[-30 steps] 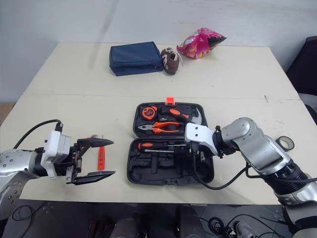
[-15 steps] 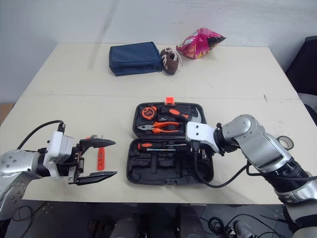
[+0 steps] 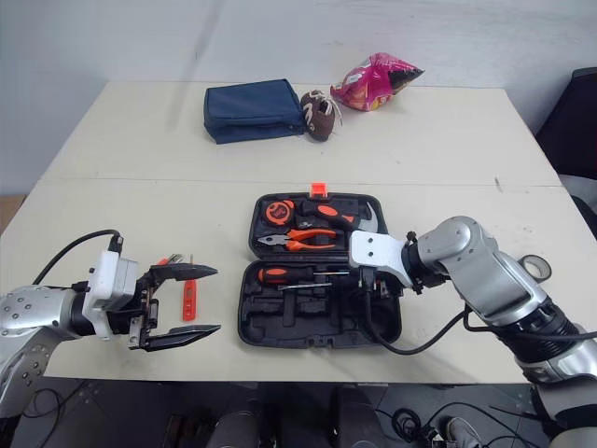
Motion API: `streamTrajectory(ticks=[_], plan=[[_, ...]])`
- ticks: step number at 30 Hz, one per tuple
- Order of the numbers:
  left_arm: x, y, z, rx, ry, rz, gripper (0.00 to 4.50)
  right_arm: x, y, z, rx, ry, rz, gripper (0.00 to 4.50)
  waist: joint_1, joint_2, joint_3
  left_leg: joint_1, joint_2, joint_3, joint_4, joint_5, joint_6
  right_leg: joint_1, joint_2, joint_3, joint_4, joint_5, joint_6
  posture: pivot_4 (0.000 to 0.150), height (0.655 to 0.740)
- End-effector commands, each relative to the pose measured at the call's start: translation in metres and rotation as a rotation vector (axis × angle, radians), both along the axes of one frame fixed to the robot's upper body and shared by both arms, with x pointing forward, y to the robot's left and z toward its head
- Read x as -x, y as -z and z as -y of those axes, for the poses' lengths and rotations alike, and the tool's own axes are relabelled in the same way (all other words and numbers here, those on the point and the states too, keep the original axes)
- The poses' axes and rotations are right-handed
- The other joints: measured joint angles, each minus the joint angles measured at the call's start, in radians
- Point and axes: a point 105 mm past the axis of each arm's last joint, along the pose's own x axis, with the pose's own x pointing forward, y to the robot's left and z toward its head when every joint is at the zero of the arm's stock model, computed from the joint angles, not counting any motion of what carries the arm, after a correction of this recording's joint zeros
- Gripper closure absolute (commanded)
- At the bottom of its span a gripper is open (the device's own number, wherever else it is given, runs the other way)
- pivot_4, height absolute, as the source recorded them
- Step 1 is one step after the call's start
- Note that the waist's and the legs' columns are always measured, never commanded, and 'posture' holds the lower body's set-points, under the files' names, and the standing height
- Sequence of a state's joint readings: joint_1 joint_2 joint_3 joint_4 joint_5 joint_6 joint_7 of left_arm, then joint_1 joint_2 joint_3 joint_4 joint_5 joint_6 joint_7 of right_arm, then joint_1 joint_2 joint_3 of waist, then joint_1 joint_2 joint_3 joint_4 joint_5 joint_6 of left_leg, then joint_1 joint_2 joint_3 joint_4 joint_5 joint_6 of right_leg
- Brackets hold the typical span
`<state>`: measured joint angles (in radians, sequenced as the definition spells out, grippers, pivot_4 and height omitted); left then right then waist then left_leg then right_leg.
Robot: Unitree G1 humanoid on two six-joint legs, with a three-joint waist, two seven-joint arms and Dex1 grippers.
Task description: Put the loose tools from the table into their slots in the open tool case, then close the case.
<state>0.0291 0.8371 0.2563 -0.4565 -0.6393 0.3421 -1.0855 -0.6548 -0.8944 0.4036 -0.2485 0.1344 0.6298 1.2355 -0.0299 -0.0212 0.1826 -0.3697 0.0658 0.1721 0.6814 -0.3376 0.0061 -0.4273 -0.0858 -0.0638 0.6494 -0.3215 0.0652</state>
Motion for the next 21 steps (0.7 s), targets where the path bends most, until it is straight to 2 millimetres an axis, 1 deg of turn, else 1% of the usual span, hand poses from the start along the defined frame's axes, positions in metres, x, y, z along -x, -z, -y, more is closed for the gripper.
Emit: streamTrajectory(ticks=[1,4,6,8,9,11,13,15,16,17,19,20,21], plan=[[0.002,-0.002,-0.001,-0.002,0.0,0.021,0.0,0.001,-0.013,0.003,-0.019,-0.029,0.016,1.18,0.0,0.0,0.0,0.0,0.0,0.0,0.0,0.0,0.0,0.0,0.0,0.0,0.0,0.0,0.0,0.15,0.74],[0.003,-0.001,-0.003,-0.005,0.001,0.003,0.0,0.002,-0.031,0.012,-0.008,-0.034,0.007,1.18,0.0,0.0,0.0,0.0,0.0,0.0,0.0,0.0,0.0,-0.001,0.0,0.0,0.0,0.0,0.0,0.15,0.74],[0.004,0.0,-0.004,-0.01,0.004,-0.008,0.0,0.005,-0.045,0.017,-0.031,-0.032,-0.019,1.18,0.0,0.001,0.001,0.0,0.0,0.0,0.0,0.0,0.0,-0.001,0.0,0.0,0.001,0.0,0.0,0.15,0.74],[0.002,-0.001,-0.004,-0.009,0.005,0.0,0.0,0.006,-0.053,0.016,-0.119,-0.035,-0.053,1.18,-0.001,0.001,0.0,0.0,0.0,0.0,0.0,0.0,0.0,-0.001,0.0,0.0,0.001,0.0,0.0,0.15,0.74],[0.001,-0.002,-0.003,-0.008,0.004,0.005,0.0,0.007,-0.055,0.016,-0.153,-0.036,-0.06,1.18,0.0,0.0,0.0,0.0,0.0,0.0,0.0,0.0,0.0,-0.001,0.0,0.0,0.001,0.0,0.0,0.15,0.74],[-0.001,-0.004,-0.001,-0.001,0.007,0.015,0.0,0.007,-0.057,0.008,-0.306,-0.093,-0.043,1.18,0.0,-0.001,0.0,0.0,0.001,0.0,0.0,0.0,0.0,-0.001,0.001,0.0,0.001,0.0,0.0,0.15,0.74],[-0.002,-0.004,0.0,0.002,0.009,0.019,0.0,0.009,-0.059,0.004,-0.402,-0.121,-0.044,1.18,0.001,-0.001,-0.001,0.0,0.001,0.0,0.0,0.0,0.0,0.0,0.001,0.0,0.0,0.0,0.0,0.15,0.74],[-0.003,-0.006,0.002,0.012,0.012,0.021,0.0,0.019,-0.058,-0.003,-0.527,-0.225,-0.055,1.7,0.001,-0.001,0.0,0.0,0.0,0.001,0.0,0.0,0.0,-0.001,0.001,0.001,0.001,0.0,0.0,0.15,0.74],[-0.003,-0.007,0.003,0.015,0.015,0.023,0.0,0.02,-0.044,-0.005,-0.541,-0.239,-0.049,1.99,0.002,-0.001,0.0,0.0,0.001,0.001,0.0,0.0,0.0,-0.001,0.001,0.001,0.001,0.0,0.0,0.15,0.74],[-0.004,-0.007,0.003,0.015,0.018,0.024,0.0,0.021,-0.033,-0.006,-0.544,-0.244,-0.043,2.48,0.002,-0.001,0.0,0.0,0.001,0.001,0.0,0.0,0.0,-0.001,0.002,0.001,0.001,0.0,0.0,0.15,0.74],[-0.005,-0.007,0.004,0.015,0.021,0.027,0.0,0.015,-0.018,-0.011,-0.581,-0.217,-0.029,3.46,0.002,-0.001,0.0,0.0,0.001,0.001,0.0,0.0,0.0,0.0,0.002,0.001,0.001,0.0,0.0,0.15,0.74],[-0.006,-0.007,0.005,0.015,0.022,0.027,0.0,0.013,-0.016,-0.013,-0.591,-0.209,-0.018,3.9,0.001,-0.001,0.0,0.0,0.001,0.001,0.001,0.0,0.0,0.0,0.002,0.001,0.002,0.0,0.0,0.15,0.74],[-0.006,-0.007,0.005,0.015,0.023,0.028,0.0,0.01,-0.013,-0.015,-0.602,-0.202,-0.009,4.49,0.001,0.0,0.0,0.0,0.0,0.002,0.001,0.0,0.0,-0.001,0.002,0.002,0.003,0.0,0.0,0.15,0.74]])
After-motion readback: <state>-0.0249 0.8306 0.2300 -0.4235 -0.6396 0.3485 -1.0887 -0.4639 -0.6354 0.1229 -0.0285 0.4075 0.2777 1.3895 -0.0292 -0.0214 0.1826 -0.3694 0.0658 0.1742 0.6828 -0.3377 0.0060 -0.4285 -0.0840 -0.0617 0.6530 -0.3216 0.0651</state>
